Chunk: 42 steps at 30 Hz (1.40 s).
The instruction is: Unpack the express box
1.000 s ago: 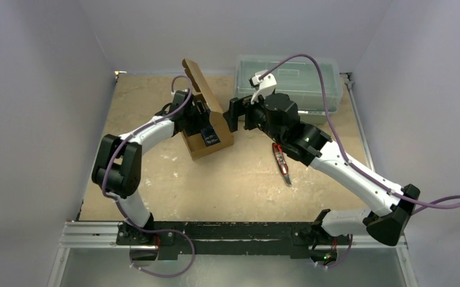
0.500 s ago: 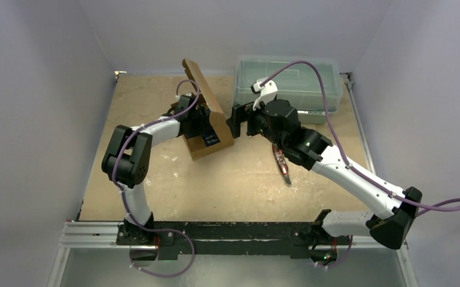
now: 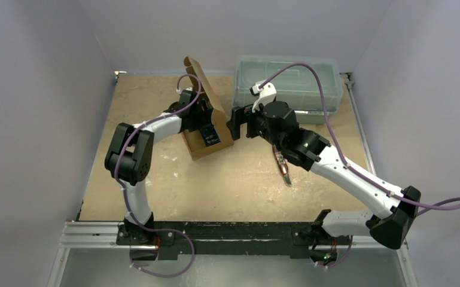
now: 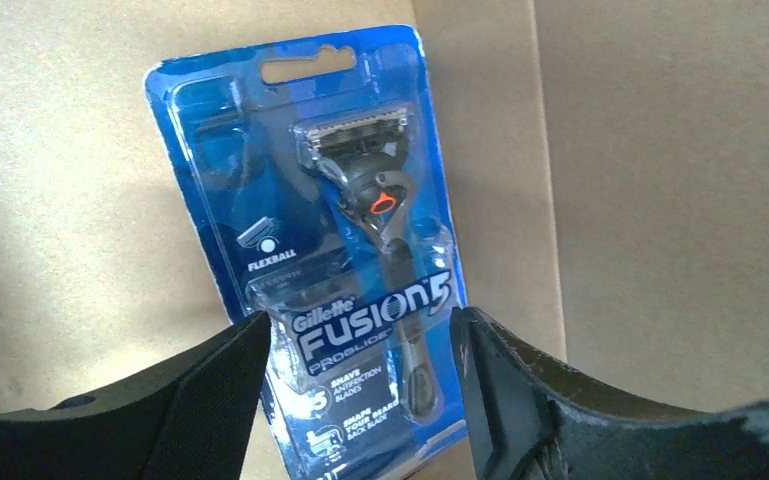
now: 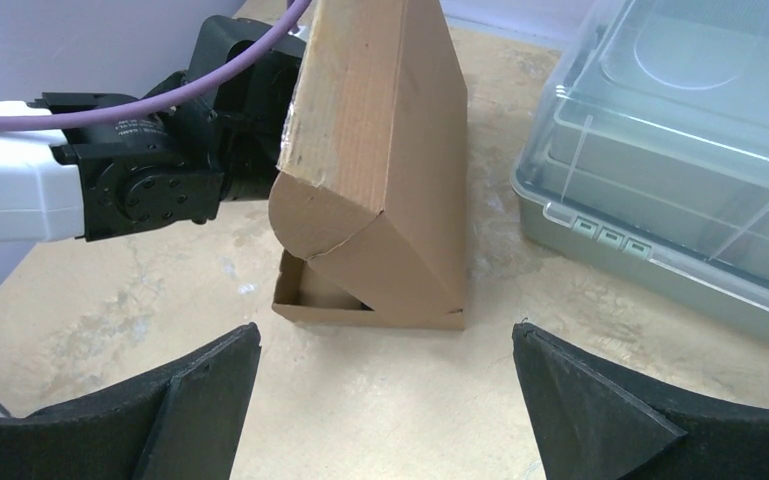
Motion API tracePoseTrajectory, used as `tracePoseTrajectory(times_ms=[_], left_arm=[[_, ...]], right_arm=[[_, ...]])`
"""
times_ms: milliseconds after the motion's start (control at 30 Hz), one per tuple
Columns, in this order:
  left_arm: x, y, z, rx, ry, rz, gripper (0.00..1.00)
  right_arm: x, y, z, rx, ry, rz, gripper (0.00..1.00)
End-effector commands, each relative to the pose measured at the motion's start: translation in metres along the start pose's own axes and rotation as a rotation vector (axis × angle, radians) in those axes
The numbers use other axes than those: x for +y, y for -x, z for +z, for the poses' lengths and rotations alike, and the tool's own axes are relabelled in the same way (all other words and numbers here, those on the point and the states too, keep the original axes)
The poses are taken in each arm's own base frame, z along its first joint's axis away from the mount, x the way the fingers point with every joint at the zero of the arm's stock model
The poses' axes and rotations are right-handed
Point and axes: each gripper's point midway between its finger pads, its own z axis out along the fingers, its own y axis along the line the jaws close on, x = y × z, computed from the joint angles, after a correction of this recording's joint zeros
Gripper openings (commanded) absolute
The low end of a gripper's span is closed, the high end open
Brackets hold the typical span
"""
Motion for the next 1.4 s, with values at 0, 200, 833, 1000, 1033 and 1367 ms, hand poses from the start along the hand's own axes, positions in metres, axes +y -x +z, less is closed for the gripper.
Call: tracePoseTrajectory(times_ms=[0, 200, 833, 1000, 1033, 1367], left_arm=[[0.002, 0.01, 0.008, -0.047, 0.032, -0.005, 0.65], [-0.02, 0.024, -0.007, -0.095, -0.075, 0.009, 0.48], [-0.09, 0.01, 0.005, 0.01, -0.391, -0.11, 0.3], [-0.083, -0.004, 0.019, 0.013, -0.344, -0.089, 0.25], [-0.079, -0.004, 0.021, 0.008, -0.324, -0.081, 0.25], [-0.012, 0.009, 0.012, -0.038, -0.025, 0.042, 0.24]], right_arm=[[0.0, 0.015, -0.005, -0.053, 0.001, 0.029, 0.99], [0.0, 0.012, -0.005, -0.047, -0.001, 0.029, 0.99], [-0.004, 0.015, -0.009, -0.054, -0.016, 0.037, 0.99], [-0.003, 0.016, -0.009, -0.055, -0.017, 0.036, 0.99], [-0.003, 0.016, -0.009, -0.055, -0.016, 0.037, 0.99], [-0.001, 0.016, -0.008, -0.054, -0.009, 0.038, 0.99]])
